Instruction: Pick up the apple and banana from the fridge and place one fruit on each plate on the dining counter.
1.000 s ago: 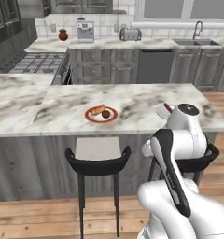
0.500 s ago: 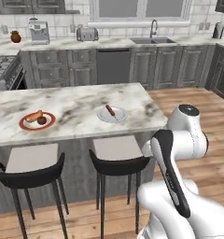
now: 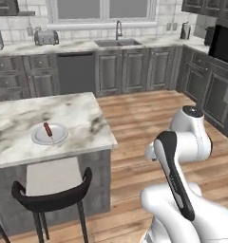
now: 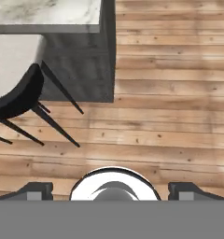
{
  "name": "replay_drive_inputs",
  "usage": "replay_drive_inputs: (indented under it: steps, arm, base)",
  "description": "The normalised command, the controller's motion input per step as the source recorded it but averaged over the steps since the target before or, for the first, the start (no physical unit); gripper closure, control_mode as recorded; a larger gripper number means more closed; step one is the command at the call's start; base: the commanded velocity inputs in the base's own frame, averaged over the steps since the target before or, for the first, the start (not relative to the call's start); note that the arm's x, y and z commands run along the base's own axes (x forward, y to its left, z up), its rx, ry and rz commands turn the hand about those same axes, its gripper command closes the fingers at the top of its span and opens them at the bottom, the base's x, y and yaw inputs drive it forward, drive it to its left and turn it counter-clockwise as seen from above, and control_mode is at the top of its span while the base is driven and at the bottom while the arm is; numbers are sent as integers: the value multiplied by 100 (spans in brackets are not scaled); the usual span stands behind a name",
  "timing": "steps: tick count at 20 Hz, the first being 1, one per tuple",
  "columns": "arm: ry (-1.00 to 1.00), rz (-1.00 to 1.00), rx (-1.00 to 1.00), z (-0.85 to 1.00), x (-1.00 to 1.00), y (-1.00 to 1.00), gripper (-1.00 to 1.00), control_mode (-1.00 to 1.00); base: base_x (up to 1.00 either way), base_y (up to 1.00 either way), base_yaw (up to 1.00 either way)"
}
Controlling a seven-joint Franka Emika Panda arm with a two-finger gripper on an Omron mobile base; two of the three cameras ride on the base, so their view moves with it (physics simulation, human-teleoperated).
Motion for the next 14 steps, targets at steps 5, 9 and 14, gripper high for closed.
replay_drive_inputs:
  steps: [5, 9, 14]
  arm:
    - [0, 0, 0, 0, 0, 0, -100, 100]
    - [0, 0, 0, 0, 0, 0, -100, 100]
    - [0, 0, 0, 0, 0, 0, -100, 100]
  base:
    - [56, -96, -28]
    - [63, -73, -46]
    - [76, -34, -49]
